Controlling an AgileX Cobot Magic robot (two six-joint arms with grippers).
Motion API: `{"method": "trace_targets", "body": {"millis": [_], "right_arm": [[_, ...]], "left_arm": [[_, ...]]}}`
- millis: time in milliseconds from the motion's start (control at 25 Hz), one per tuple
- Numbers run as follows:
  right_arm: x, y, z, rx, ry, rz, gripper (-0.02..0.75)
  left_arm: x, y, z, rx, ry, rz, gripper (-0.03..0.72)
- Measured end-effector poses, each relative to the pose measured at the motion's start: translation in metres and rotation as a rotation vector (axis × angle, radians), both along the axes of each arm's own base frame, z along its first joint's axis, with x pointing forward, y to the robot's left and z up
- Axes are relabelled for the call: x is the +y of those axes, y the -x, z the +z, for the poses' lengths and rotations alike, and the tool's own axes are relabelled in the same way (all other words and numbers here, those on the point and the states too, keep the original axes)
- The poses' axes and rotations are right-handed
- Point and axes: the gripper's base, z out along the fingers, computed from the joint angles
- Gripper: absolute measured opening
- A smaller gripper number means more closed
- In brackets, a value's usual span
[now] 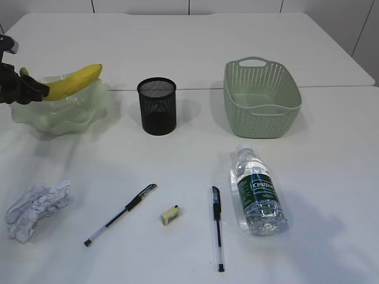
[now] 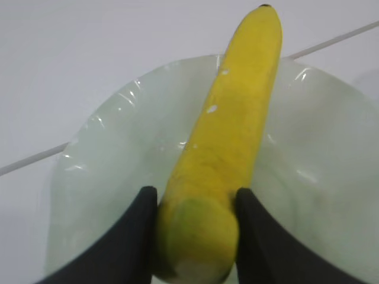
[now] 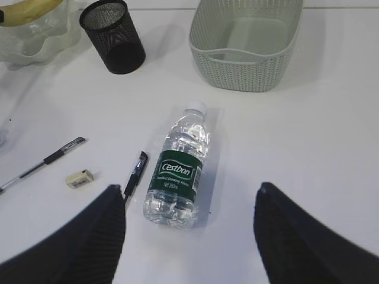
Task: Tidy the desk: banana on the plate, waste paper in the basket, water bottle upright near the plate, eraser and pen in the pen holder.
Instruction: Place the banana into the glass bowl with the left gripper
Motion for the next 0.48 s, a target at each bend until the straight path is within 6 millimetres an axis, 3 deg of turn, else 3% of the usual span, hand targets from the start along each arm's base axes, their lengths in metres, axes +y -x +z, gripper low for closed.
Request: {"method": "trace_targets", "body": {"millis": [480], "right_arm": [[0.0004,0.0002,0.0,0.003,-0.007,0.001,0.501]], "left_arm": [[0.0004,0.0,-0.0001,0.013,0.041,0.033,0.302]]}}
